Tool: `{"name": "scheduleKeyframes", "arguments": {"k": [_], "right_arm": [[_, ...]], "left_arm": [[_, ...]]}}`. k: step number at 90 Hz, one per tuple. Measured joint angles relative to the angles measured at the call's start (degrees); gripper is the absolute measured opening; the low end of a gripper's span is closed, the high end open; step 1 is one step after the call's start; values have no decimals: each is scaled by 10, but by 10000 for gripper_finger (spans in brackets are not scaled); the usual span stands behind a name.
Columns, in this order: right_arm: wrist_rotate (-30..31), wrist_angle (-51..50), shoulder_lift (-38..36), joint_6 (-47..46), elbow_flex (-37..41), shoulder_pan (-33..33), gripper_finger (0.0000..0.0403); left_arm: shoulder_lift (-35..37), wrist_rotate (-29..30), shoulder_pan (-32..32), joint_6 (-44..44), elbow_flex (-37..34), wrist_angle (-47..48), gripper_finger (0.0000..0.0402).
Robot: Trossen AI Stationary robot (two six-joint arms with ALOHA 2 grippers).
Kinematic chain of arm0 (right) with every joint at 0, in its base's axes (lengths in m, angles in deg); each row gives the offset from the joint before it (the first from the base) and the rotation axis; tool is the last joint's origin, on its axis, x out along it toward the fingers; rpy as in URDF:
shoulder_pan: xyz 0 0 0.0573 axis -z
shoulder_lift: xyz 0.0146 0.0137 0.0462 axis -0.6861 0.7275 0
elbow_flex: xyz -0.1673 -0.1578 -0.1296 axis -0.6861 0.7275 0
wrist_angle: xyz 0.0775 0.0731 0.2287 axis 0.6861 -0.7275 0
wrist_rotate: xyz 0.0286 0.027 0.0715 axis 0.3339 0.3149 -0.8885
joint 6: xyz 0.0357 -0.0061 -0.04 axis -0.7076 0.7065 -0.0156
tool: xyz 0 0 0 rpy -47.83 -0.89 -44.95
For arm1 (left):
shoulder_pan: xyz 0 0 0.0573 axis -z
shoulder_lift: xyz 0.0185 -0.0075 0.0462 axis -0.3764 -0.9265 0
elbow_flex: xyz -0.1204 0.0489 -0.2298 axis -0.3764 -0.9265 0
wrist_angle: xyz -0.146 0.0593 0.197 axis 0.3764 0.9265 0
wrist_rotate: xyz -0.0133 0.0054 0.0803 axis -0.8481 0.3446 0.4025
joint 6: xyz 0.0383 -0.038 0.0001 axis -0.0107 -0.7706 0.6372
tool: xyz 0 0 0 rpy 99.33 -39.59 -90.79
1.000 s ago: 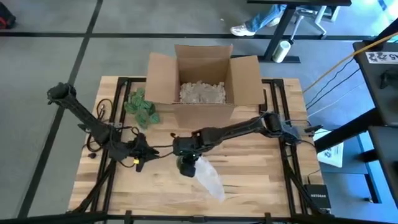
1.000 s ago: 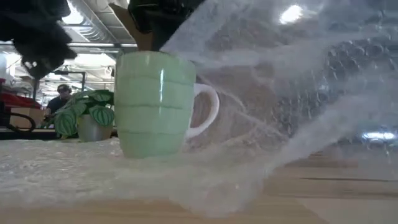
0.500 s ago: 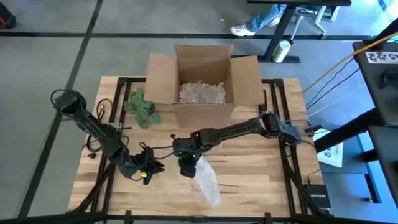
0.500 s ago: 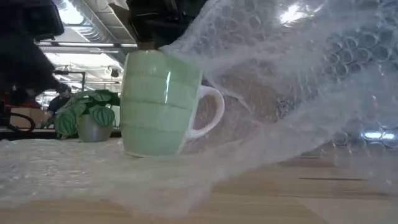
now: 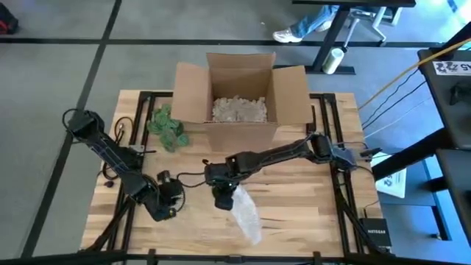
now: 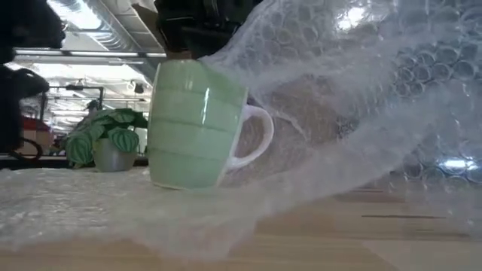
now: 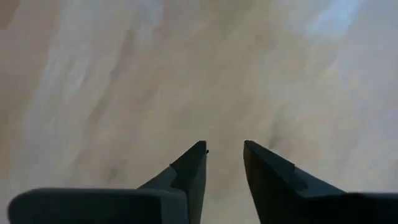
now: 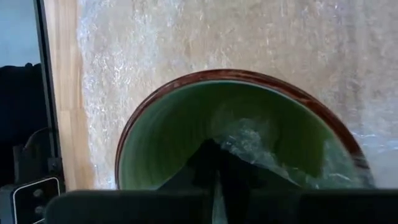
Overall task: Wrap mug
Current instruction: Wrap the green mug in bubble wrap
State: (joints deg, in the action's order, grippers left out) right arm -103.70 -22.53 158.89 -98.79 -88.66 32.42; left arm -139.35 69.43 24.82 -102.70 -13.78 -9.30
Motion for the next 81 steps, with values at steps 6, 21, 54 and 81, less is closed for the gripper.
{"name": "scheduleKeyframes", "arguments": {"k": [6, 21, 54, 81], "right_arm": [[0, 1, 0, 2, 0, 0, 0], [0, 2, 0, 15, 0, 0, 0], [0, 7, 0, 17, 0, 0, 0], [-5, 20, 0, 17, 0, 0, 0]], "left_arm": [[0, -20, 10, -36, 3, 35, 90], [0, -45, 41, -92, 1, 32, 90], [-4, -68, 90, -204, 1, 33, 90], [-65, -92, 100, -234, 1, -1, 90]]}}
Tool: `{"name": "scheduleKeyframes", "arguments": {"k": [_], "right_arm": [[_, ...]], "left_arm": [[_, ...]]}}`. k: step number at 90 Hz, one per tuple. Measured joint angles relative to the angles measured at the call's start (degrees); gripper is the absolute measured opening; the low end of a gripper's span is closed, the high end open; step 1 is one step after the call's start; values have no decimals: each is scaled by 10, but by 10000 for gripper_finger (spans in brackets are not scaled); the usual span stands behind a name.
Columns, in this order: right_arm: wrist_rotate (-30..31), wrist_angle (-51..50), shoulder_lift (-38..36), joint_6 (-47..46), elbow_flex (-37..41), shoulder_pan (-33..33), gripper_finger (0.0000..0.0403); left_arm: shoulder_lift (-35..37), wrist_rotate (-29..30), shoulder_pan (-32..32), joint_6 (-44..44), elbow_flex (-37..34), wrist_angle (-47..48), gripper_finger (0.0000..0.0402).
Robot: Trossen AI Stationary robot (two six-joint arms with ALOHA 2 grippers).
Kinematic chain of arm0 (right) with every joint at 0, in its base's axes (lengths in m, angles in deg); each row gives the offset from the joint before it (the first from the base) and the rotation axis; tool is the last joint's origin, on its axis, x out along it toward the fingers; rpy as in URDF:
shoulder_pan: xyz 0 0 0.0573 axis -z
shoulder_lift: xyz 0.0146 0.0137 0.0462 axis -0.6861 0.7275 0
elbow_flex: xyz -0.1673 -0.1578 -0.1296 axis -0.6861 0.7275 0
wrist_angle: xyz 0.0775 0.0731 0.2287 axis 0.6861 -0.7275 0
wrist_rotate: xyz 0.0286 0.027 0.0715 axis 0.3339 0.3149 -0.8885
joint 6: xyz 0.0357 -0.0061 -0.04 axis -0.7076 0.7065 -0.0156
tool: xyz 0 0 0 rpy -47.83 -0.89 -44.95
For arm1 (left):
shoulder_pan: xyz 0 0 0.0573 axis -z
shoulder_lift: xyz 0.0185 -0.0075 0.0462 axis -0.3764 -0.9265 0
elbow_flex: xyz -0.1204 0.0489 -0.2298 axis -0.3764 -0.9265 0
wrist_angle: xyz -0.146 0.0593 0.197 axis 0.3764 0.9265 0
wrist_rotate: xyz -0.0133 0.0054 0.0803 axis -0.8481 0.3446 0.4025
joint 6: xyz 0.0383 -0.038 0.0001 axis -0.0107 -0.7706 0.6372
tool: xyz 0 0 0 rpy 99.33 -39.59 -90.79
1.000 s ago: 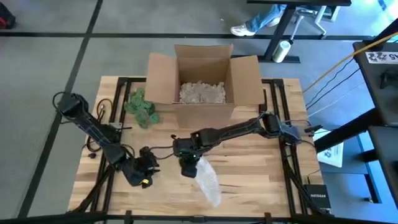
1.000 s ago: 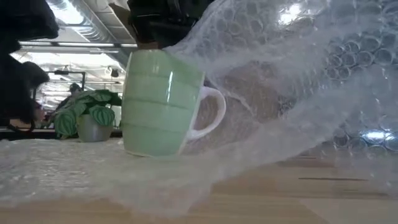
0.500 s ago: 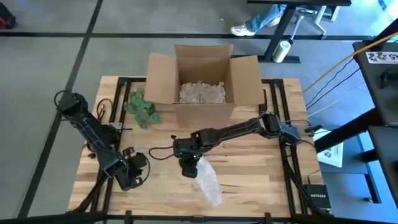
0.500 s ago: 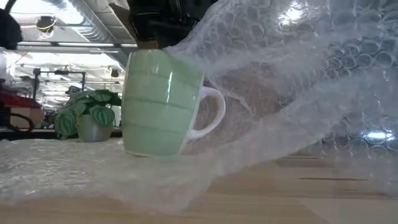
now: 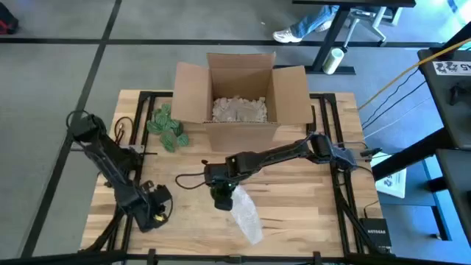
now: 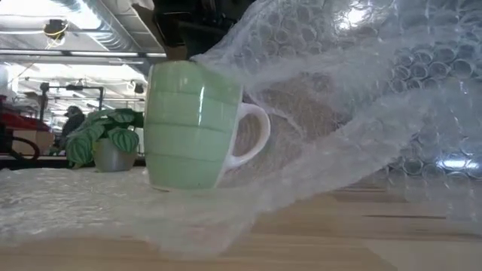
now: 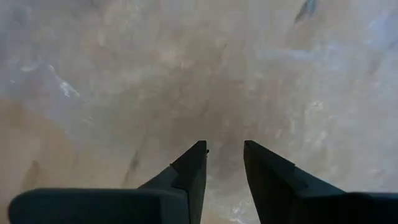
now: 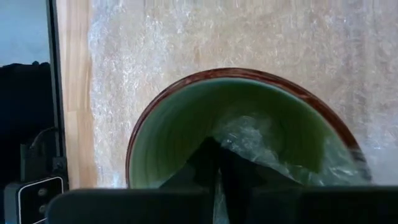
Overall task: Wrap mug
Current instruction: Wrap the green mug in bubble wrap
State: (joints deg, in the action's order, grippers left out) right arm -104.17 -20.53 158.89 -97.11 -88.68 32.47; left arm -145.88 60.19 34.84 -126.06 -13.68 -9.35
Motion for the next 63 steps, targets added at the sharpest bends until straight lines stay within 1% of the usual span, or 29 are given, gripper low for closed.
{"name": "scheduleKeyframes", "arguments": {"k": [5, 10, 17, 20, 24, 41, 63], "right_arm": [[0, 0, 0, 0, 0, 0, 0], [0, 0, 0, 0, 0, 0, 0], [0, 1, 0, 0, 0, 0, 0], [0, 0, 0, 0, 0, 0, 0], [0, 1, 0, 1, 0, 0, 0], [0, 0, 0, 13, 0, 0, 0], [3, 0, 0, 15, 0, 0, 0]], "left_arm": [[-12, 1, 0, 4, 1, -6, 86], [-24, 6, -3, 17, 1, -16, 75], [-33, 12, -12, 38, 2, -36, 40], [-34, 25, -16, 49, 2, -51, 21], [-30, 47, -22, 65, 1, -70, 9], [9, 151, -51, 146, 11, -92, 0], [59, 245, -91, 271, 40, -96, 0]]}}
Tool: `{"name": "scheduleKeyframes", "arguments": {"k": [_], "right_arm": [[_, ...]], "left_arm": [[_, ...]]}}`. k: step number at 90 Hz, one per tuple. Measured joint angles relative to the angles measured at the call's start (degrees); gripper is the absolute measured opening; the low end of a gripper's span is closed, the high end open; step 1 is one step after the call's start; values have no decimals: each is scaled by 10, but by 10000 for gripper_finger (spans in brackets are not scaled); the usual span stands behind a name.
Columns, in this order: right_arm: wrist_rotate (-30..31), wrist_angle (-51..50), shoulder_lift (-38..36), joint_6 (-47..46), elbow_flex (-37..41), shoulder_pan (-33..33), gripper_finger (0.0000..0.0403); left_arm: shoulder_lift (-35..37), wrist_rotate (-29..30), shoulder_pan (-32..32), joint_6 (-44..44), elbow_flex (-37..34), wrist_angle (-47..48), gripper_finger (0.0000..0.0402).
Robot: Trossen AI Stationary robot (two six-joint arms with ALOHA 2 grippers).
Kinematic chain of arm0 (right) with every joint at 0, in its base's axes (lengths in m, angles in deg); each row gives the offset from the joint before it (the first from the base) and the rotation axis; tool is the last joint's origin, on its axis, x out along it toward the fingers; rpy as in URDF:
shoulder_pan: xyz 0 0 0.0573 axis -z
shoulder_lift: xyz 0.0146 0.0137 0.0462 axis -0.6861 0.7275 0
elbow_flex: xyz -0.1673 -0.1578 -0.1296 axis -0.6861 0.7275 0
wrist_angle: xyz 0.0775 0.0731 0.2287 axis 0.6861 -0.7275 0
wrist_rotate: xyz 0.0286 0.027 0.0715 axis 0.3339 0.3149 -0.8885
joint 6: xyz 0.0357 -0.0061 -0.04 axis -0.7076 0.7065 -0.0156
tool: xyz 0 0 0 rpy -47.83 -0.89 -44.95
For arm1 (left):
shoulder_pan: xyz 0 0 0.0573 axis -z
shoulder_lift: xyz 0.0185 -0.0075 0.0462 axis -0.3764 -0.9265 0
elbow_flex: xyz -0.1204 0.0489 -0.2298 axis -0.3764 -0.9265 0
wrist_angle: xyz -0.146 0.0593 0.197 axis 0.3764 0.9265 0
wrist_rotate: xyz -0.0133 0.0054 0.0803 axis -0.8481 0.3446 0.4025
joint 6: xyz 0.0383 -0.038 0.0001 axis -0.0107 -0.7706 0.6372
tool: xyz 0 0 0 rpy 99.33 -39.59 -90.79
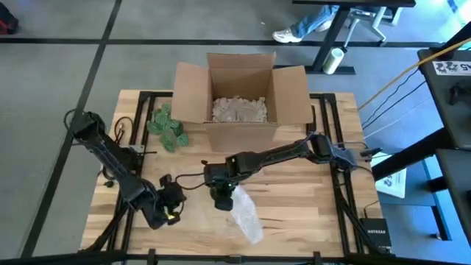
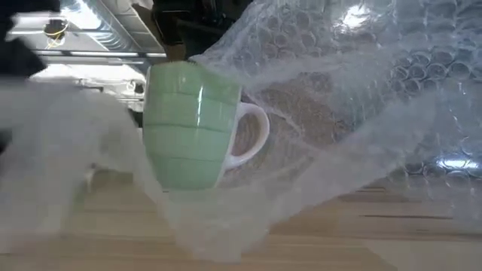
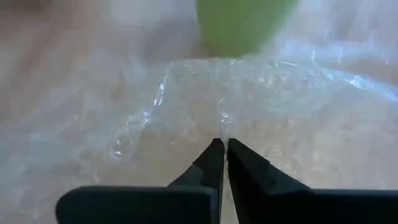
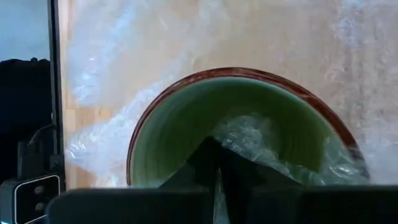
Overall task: Wrap mug
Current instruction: Wrap the green mug in bubble wrap
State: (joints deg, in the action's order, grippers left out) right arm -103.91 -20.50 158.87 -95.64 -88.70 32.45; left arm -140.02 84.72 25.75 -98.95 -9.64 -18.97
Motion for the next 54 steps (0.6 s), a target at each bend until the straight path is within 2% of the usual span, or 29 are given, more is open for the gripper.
{"name": "scheduleKeyframes", "arguments": {"k": [11, 27, 54], "right_arm": [[0, 1, -1, 0, 0, 0, 0], [0, 4, -1, 1, 0, 0, 0], [2, 3, -1, 9, 0, 0, 0]], "left_arm": [[16, 34, -23, 97, 15, -50, 0], [17, 35, -71, 214, 15, -148, 0], [6, -66, -136, 274, 15, -233, 0]]}}
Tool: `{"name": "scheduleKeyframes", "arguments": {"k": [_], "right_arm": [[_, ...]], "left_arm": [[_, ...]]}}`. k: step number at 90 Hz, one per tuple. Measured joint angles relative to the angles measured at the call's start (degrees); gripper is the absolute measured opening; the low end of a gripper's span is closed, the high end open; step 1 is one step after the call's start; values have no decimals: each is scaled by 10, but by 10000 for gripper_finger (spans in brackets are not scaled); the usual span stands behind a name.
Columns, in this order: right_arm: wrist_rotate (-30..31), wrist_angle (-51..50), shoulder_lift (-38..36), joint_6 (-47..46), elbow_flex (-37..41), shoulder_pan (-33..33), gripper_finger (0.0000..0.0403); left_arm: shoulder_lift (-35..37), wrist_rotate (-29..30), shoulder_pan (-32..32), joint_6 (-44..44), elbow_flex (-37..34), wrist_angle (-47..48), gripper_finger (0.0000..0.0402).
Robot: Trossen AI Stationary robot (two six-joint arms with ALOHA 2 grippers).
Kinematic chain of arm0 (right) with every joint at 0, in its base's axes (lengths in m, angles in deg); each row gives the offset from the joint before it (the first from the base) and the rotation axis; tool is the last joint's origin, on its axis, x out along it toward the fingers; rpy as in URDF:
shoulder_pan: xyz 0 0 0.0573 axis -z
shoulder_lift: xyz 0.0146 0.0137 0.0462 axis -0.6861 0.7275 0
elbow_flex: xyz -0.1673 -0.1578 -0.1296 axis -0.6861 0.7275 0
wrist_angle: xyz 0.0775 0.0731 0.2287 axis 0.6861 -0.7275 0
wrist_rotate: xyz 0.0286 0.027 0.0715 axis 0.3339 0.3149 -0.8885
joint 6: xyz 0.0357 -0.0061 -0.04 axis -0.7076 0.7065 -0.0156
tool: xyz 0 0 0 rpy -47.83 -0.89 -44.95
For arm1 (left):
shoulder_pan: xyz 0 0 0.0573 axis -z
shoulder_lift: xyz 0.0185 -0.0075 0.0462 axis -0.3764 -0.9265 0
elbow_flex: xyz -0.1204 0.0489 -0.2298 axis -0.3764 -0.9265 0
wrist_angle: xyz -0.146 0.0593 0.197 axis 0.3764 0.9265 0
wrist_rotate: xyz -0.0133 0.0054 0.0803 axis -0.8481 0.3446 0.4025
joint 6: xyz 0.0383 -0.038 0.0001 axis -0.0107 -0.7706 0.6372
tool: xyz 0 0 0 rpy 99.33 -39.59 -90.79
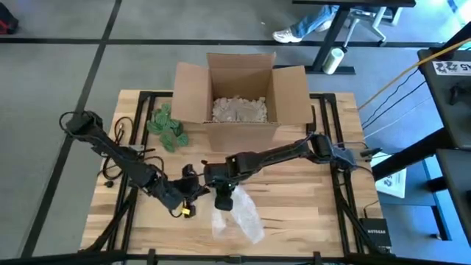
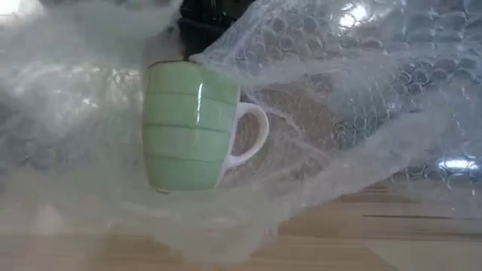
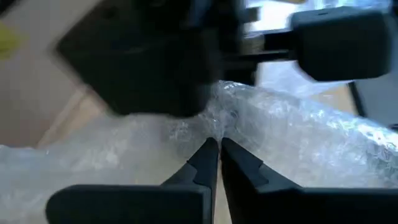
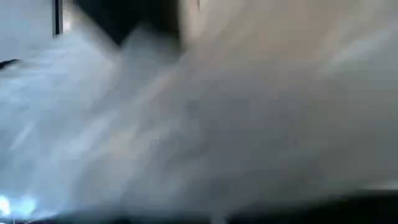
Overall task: Wrap mug
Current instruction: Wrap the green mug in bubble wrap
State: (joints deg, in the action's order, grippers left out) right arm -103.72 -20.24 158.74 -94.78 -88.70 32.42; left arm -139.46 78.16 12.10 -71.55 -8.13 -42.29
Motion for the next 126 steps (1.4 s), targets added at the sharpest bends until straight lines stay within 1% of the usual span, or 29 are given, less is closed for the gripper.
{"name": "scheduleKeyframes", "arguments": {"k": [12, 20, 26, 33, 51, 61, 67, 90, 110, 126], "right_arm": [[-4, 11, 0, 8, 0, 0, 1], [-5, 19, 0, 23, 0, 0, 4], [-11, 23, 0, 27, 0, 0, 15], [-20, 24, 0, 33, 0, 0, 41], [-23, 21, 0, 36, 0, 0, 123], [-47, 11, 0, 36, -3, 1, 149], [-54, -8, 1, 36, -14, 2, 154], [-42, -92, 2, 34, -60, 1, 156], [-16, -157, 4, 33, -107, -1, 156], [39, -219, 4, 34, -151, -3, 156]], "left_arm": [[-27, -57, -20, 11, 0, -34, 0], [-43, -69, -27, 3, 0, -34, 0], [-49, -78, -30, 3, 0, -43, 0], [-51, -83, -32, 6, 0, -51, 0], [-51, -86, -38, 17, 0, -58, 0], [-51, -105, -48, 17, 0, -59, 0], [-51, -109, -54, 17, 0, -59, 0], [-50, -109, -59, 18, 1, -60, 0], [-49, -105, -59, 13, 2, -60, 0], [-48, -102, -60, 14, 3, -63, 0]]}}
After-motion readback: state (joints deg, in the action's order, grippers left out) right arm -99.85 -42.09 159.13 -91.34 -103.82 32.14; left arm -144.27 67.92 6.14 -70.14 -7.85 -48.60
